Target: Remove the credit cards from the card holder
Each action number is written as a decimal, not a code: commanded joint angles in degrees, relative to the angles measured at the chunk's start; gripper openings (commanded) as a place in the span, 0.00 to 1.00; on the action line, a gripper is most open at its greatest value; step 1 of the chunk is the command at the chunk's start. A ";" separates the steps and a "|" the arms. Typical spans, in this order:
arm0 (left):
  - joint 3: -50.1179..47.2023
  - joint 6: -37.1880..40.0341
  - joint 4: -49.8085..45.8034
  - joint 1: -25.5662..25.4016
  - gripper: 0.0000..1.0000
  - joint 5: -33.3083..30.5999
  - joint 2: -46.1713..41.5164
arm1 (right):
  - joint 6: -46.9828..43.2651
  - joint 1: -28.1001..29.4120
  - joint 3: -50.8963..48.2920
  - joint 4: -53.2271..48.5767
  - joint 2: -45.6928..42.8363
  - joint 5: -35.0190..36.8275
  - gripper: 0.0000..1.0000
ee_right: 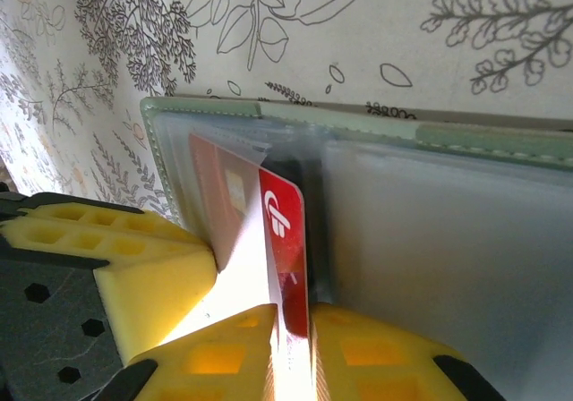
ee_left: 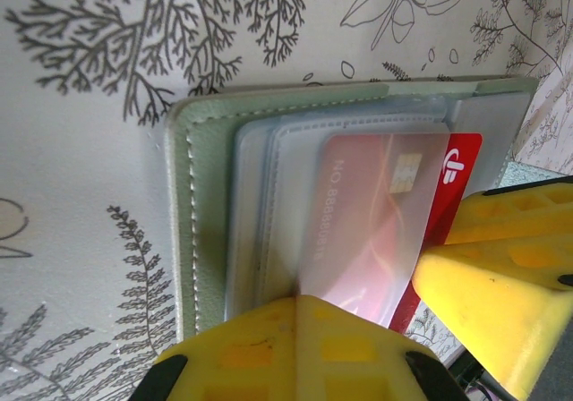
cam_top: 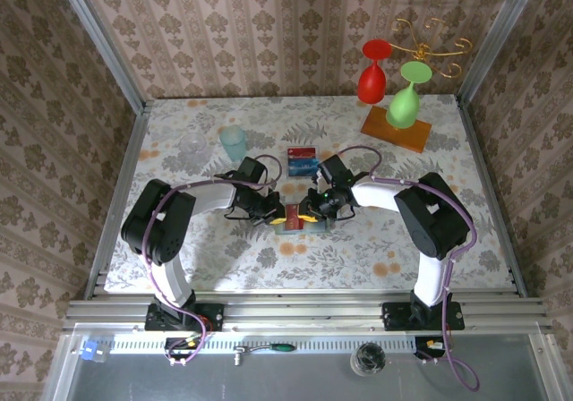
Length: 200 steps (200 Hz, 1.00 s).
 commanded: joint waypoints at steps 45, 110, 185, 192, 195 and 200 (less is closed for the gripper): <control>-0.76 0.93 -3.29 0.26 0.00 -2.57 2.16 | 1.11 0.03 -2.60 3.38 -1.29 -0.86 0.11; -0.63 0.85 -3.41 0.24 0.00 -2.57 2.28 | 0.25 -2.18 -5.07 2.59 -3.88 0.33 0.08; 0.07 0.75 -3.44 0.17 0.00 -2.23 2.36 | -2.76 -4.44 -6.24 -1.87 -7.81 1.61 0.04; 0.14 0.75 -3.37 0.15 0.00 -2.18 2.27 | -3.38 -4.39 -6.01 -3.05 -8.08 2.20 0.03; 0.13 0.74 -3.52 0.19 0.00 -2.14 2.18 | -3.71 -4.41 -5.81 -3.65 -8.21 2.47 0.03; 0.11 0.75 -3.48 0.15 0.00 -2.13 2.08 | -4.25 -4.44 -5.47 -4.65 -8.37 3.00 0.02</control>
